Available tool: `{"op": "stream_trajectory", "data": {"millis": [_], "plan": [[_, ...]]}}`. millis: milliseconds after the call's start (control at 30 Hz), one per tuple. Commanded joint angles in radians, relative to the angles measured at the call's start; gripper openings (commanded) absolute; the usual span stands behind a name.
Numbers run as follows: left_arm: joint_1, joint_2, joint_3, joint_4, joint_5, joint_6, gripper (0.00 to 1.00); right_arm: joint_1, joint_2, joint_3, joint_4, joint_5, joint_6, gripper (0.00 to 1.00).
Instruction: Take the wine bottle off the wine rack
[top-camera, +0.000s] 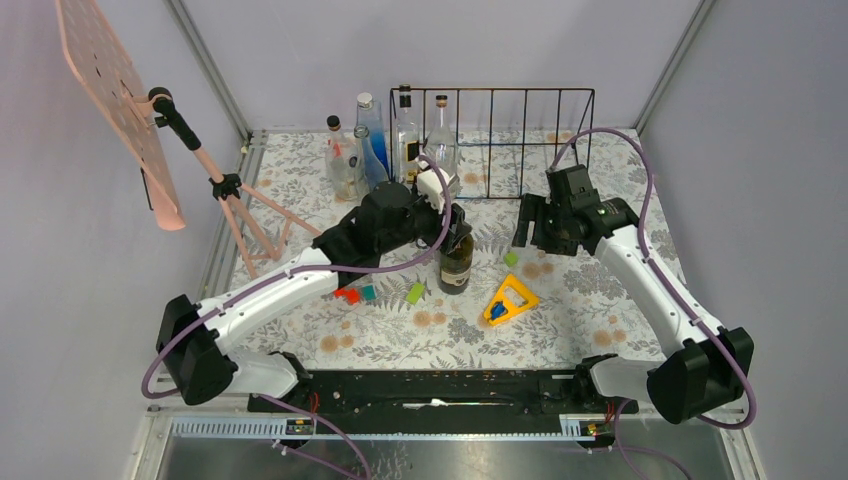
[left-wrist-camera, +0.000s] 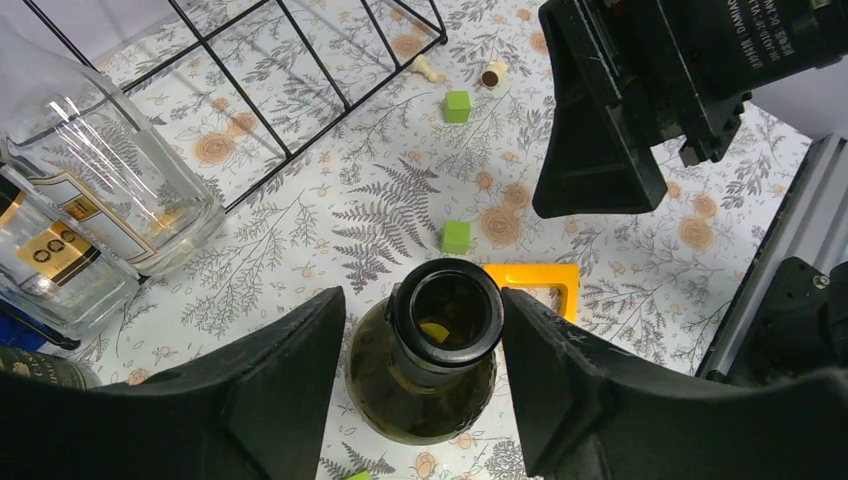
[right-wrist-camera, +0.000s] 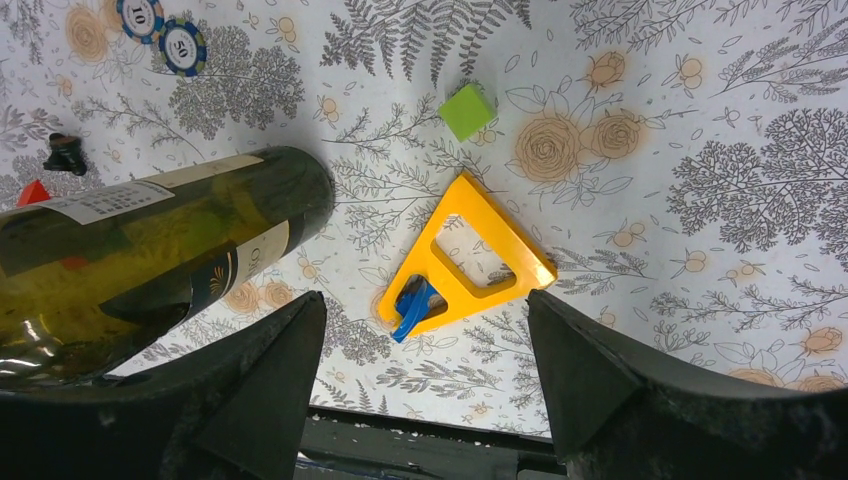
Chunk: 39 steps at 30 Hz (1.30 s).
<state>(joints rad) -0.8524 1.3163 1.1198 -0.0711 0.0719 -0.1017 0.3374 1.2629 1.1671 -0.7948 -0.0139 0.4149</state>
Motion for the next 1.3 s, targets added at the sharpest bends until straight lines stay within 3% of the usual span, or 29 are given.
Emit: {"op": "stream_trajectory", "data": {"millis": [0,633,833,1000,1267], "plan": [[-0.007,0.019,0.052,0.067,-0.022,0.025,0.61,-0.001,-0.020,-0.012,0.024,-0.027,-0.017,0.80],[-0.019,0.048,0.074,0.062,-0.026,0.023,0.41,-0.001,-0.086,-0.070,0.118,-0.047,0.012,0.81],[-0.020,0.048,0.074,0.052,-0.014,0.026,0.25,-0.001,-0.140,-0.118,0.177,-0.046,0.006,0.81],[-0.022,0.053,0.086,0.035,-0.022,0.022,0.00,-0.001,-0.159,-0.133,0.193,-0.044,0.005,0.81],[0.000,0.010,0.127,-0.017,-0.115,0.042,0.00,-0.001,-0.153,-0.126,0.194,-0.046,0.007,0.81]]}}
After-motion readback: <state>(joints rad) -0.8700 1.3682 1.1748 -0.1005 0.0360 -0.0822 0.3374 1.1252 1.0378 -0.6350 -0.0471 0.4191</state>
